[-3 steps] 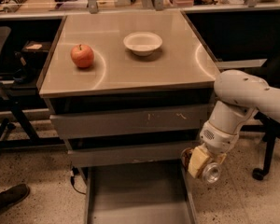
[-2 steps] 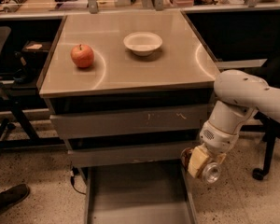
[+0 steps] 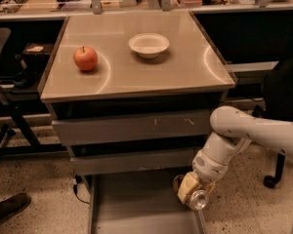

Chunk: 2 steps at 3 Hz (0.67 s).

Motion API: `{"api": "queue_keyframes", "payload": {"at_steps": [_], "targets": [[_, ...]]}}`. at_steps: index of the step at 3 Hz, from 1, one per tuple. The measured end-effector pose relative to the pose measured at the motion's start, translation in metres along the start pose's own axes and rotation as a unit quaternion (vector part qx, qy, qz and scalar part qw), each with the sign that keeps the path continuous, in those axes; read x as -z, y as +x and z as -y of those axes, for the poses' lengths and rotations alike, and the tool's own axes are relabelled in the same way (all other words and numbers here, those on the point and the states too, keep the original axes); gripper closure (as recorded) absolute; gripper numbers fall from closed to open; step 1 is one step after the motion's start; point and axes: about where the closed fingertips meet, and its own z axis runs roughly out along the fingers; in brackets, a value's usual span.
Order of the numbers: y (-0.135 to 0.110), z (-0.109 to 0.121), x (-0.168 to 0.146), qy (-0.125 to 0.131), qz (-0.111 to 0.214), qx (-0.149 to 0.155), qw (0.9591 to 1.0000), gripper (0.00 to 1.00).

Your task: Place orange can into bottom drawer

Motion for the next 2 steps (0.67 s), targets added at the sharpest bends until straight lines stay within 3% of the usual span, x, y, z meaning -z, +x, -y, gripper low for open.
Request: {"api": "queue_keyframes", "payload": {"at_steps": [1,2], "targets": [[-0.015,-0.005,-0.046,-0.053,-0.029,-0.005,0.9981,1.00],[-0.014,-0.002,-0.056,-0.062,-0.039,-0.010,0.9973,1.00]]}}
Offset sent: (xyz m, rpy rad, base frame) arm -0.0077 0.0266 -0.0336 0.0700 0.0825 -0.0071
